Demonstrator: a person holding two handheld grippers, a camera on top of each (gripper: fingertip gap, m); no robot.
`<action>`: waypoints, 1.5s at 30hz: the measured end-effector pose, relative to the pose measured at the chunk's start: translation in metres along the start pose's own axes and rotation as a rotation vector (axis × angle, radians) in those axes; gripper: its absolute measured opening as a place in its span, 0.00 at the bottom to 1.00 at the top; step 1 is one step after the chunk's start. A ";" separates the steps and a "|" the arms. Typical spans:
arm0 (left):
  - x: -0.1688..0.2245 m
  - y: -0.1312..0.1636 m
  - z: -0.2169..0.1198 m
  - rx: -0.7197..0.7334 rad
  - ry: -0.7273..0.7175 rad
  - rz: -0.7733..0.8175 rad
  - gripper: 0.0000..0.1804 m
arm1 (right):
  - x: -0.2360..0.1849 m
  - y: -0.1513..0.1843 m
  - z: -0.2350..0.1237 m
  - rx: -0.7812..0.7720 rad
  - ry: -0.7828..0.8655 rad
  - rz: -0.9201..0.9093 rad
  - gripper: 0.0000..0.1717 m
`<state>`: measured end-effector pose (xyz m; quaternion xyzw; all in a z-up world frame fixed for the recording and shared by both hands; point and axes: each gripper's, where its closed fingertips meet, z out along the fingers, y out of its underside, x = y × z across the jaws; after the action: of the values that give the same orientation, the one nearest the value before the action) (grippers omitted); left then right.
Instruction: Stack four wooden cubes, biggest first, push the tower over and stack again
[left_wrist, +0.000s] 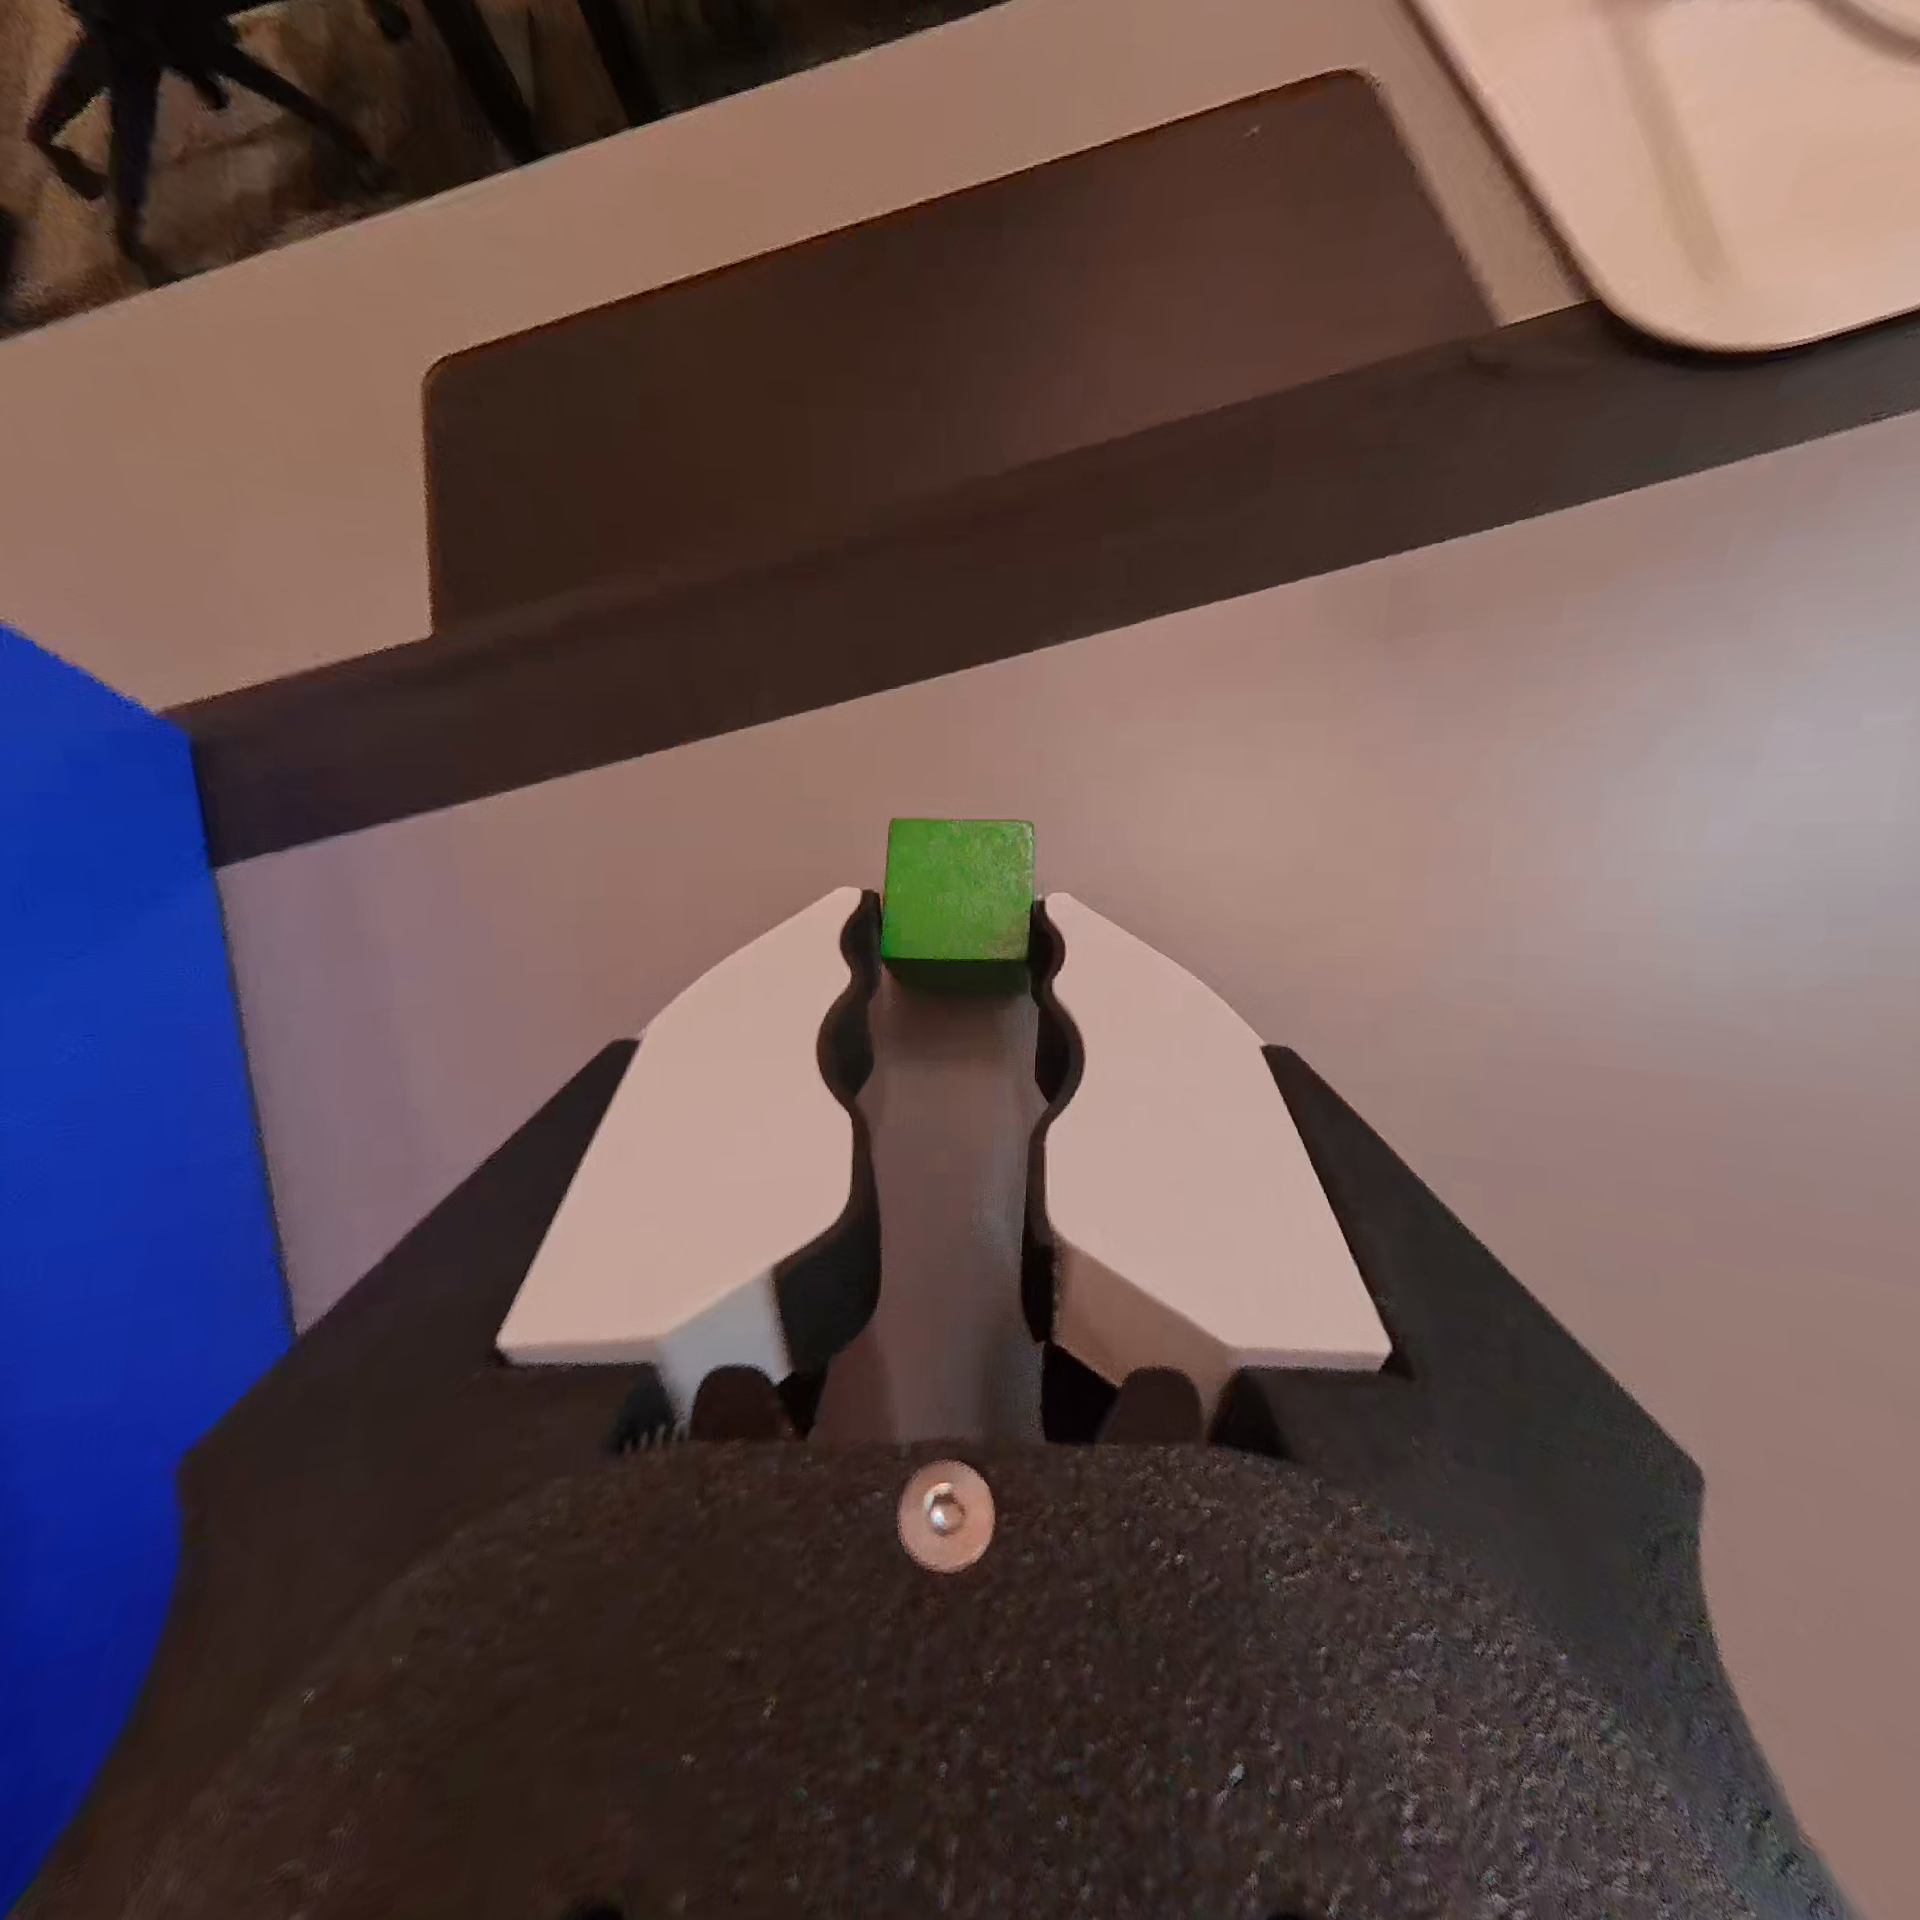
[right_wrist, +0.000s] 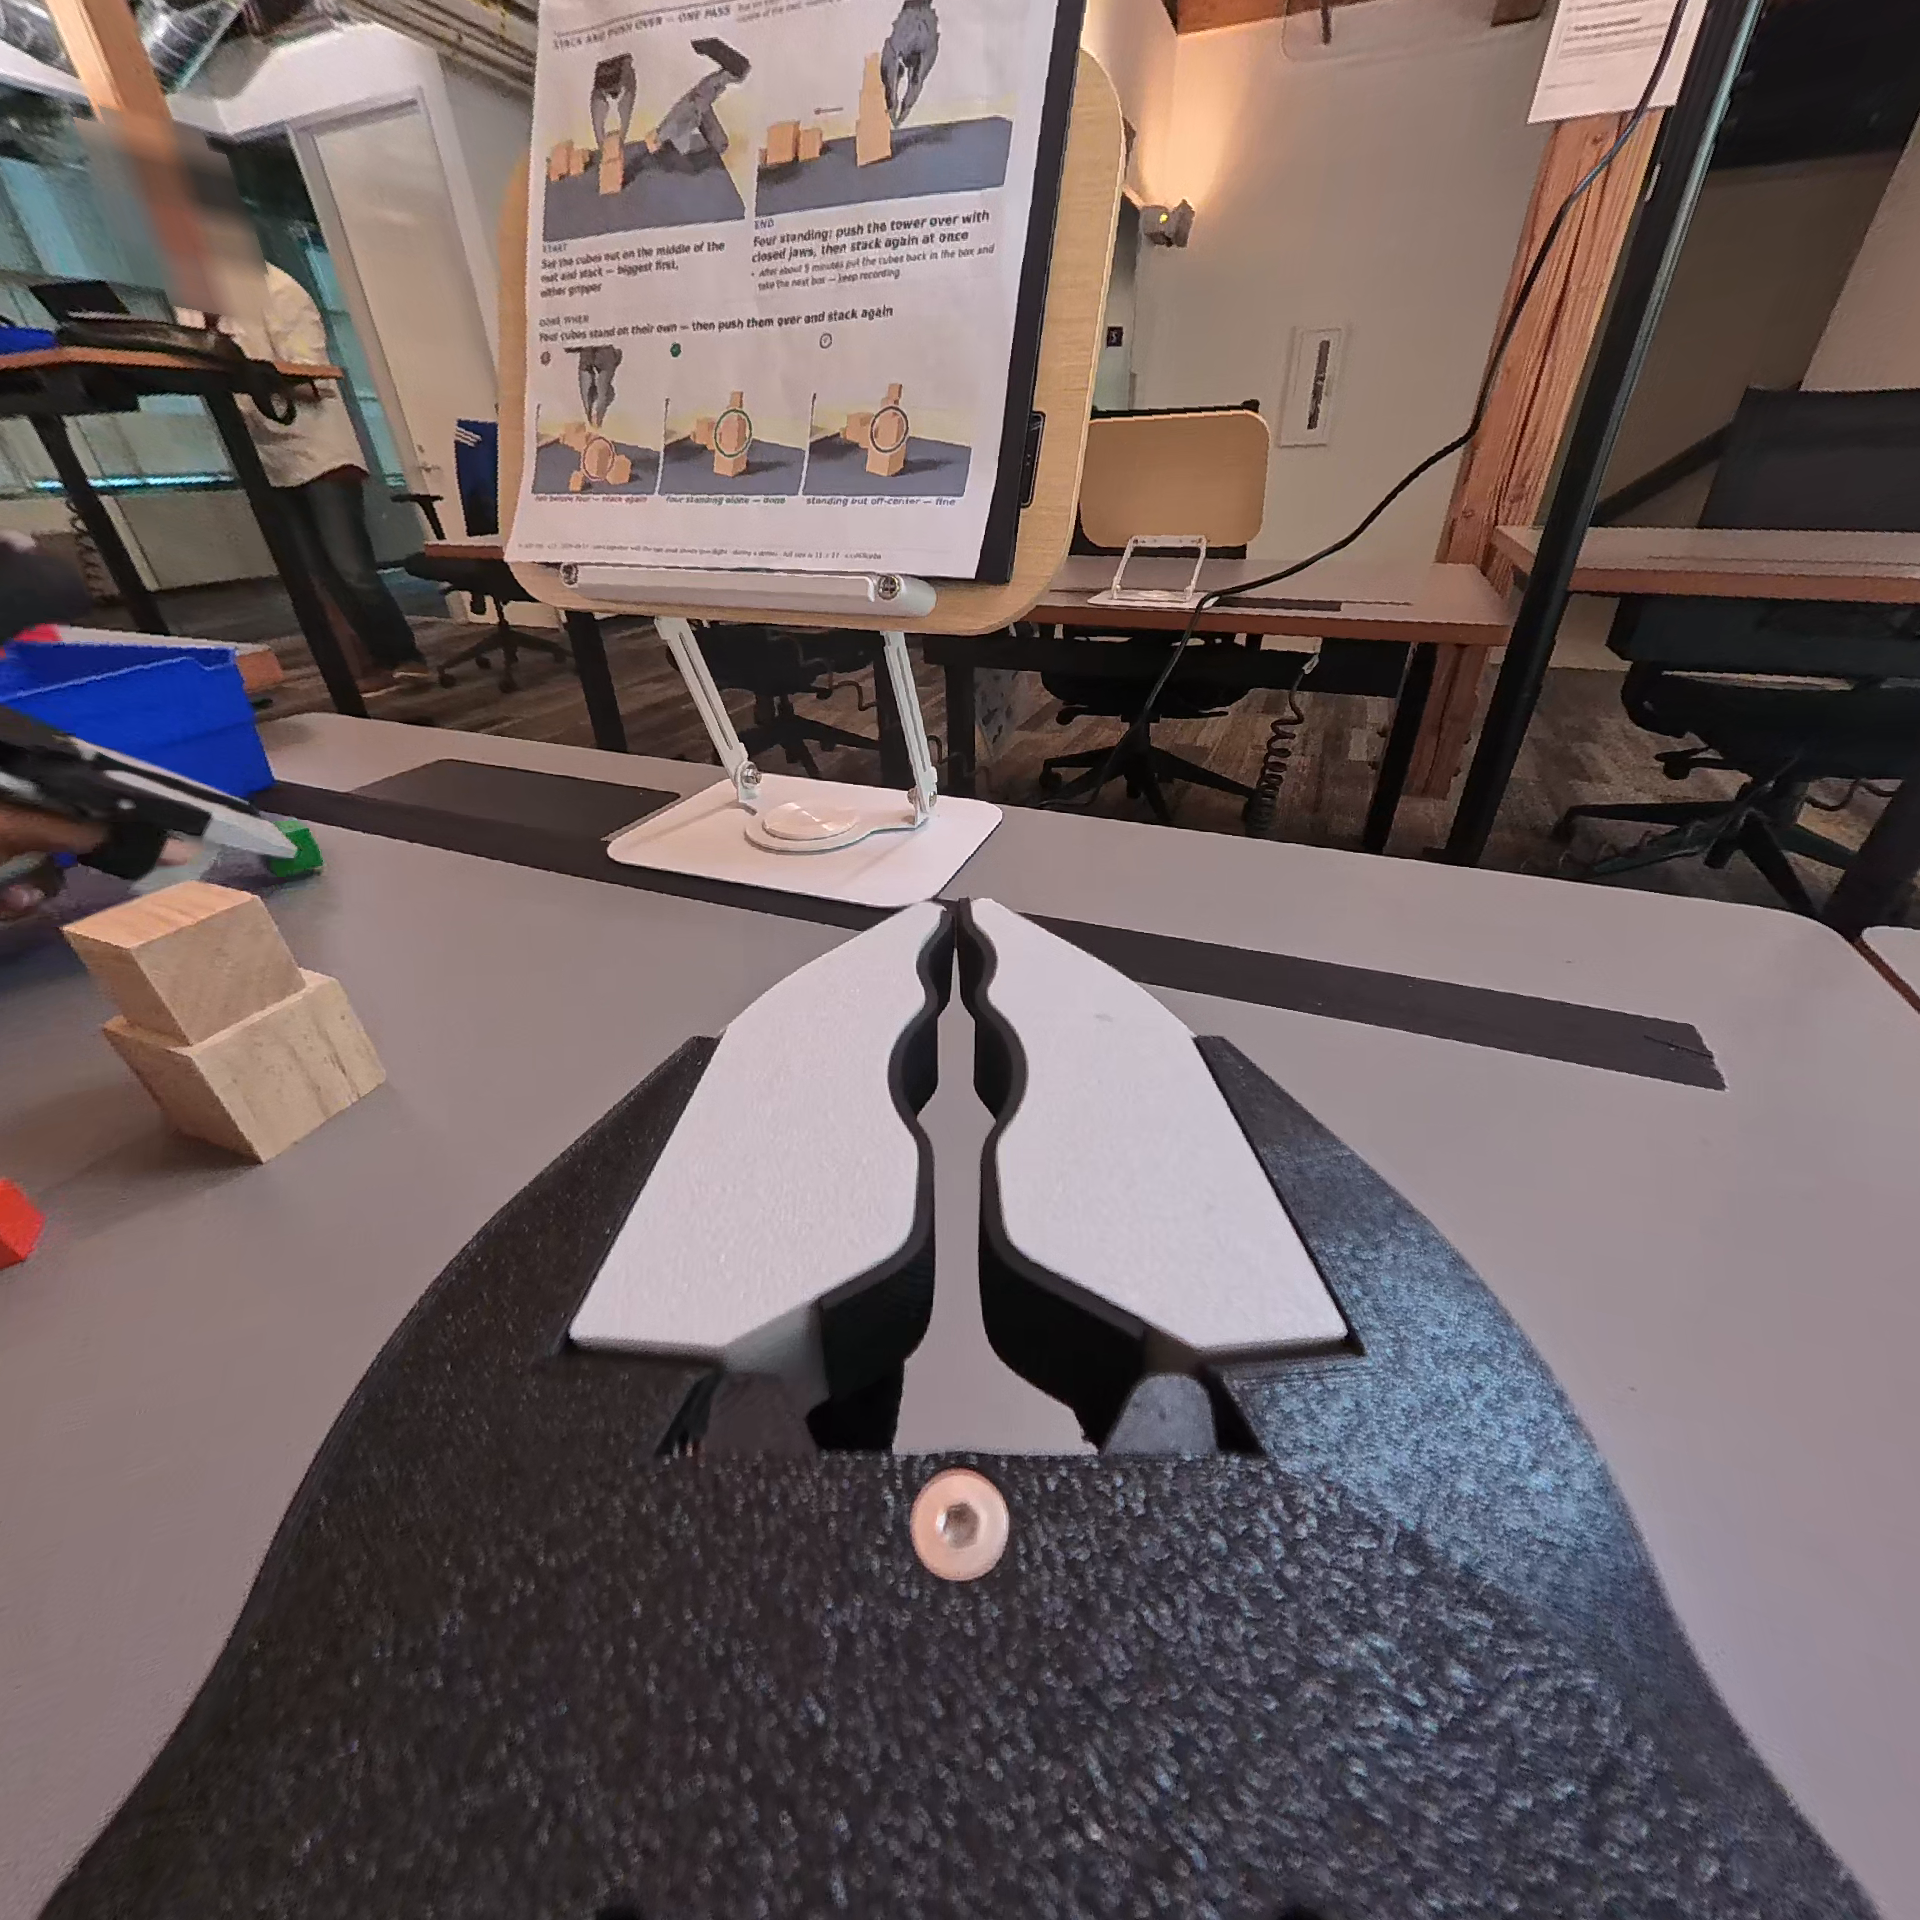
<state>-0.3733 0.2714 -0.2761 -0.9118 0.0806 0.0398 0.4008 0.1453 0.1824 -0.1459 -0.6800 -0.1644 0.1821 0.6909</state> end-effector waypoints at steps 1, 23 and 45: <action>0.008 -0.006 -0.006 0.014 0.051 0.016 0.15 | 0.000 -0.001 0.000 0.003 0.000 0.001 0.00; 0.232 -0.026 -0.153 0.075 0.933 0.786 0.15 | -0.003 -0.006 -0.002 0.011 0.003 -0.026 0.00; 0.236 -0.021 -0.150 0.089 1.005 0.810 0.15 | -0.002 -0.003 -0.002 0.005 0.002 -0.026 0.00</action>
<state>-0.1364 0.1483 -0.1920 -0.6992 0.5976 -0.2470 0.3049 0.1441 0.1799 -0.1426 -0.6762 -0.1723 0.1728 0.6951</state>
